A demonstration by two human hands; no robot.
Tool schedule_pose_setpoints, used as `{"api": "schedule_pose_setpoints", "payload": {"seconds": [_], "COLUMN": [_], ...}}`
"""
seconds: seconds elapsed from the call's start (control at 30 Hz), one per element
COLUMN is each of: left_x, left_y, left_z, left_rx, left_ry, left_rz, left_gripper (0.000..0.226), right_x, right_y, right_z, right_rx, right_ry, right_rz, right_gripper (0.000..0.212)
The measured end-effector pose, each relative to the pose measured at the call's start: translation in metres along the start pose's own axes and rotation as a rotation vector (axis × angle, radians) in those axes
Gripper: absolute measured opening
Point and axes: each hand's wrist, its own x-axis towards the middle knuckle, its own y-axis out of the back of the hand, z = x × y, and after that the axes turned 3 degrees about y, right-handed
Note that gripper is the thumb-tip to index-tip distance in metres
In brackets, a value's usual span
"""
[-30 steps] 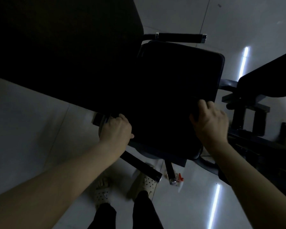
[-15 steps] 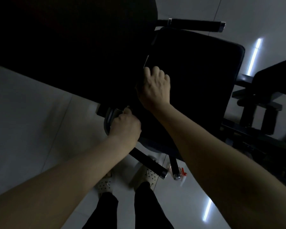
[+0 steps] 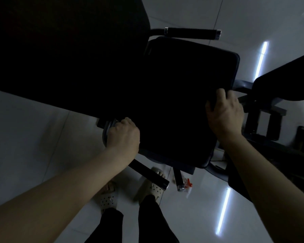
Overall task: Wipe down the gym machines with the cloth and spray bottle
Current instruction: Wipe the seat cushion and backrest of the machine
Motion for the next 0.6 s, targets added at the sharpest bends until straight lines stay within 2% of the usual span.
{"api": "schedule_pose_setpoints", "payload": {"seconds": [0.07, 0.13, 0.27, 0.43, 0.53, 0.6], "left_x": [-0.001, 0.003, 0.023, 0.038, 0.053, 0.061], "left_y": [0.002, 0.003, -0.005, -0.03, -0.03, -0.028], "left_z": [0.007, 0.017, 0.036, 0.047, 0.056, 0.059], "left_rx": [-0.024, -0.173, -0.449, -0.525, -0.534, -0.54], "left_ry": [-0.04, -0.101, 0.015, 0.04, 0.051, 0.08], "left_rz": [0.096, 0.187, 0.277, 0.384, 0.418, 0.416], "left_gripper": [0.08, 0.077, 0.073, 0.067, 0.07, 0.072], "right_x": [-0.016, -0.025, -0.018, 0.063, 0.094, 0.1], "right_y": [0.002, 0.0, -0.024, -0.057, -0.064, -0.06], "right_z": [-0.003, -0.019, -0.085, -0.148, -0.148, -0.13], "right_rx": [0.065, 0.088, 0.018, 0.034, -0.001, -0.014], "right_ry": [-0.11, -0.13, 0.07, 0.425, 0.481, 0.4], "right_rz": [-0.014, -0.022, -0.085, -0.093, -0.048, -0.003], "right_gripper": [0.031, 0.031, 0.033, 0.04, 0.04, 0.038]}}
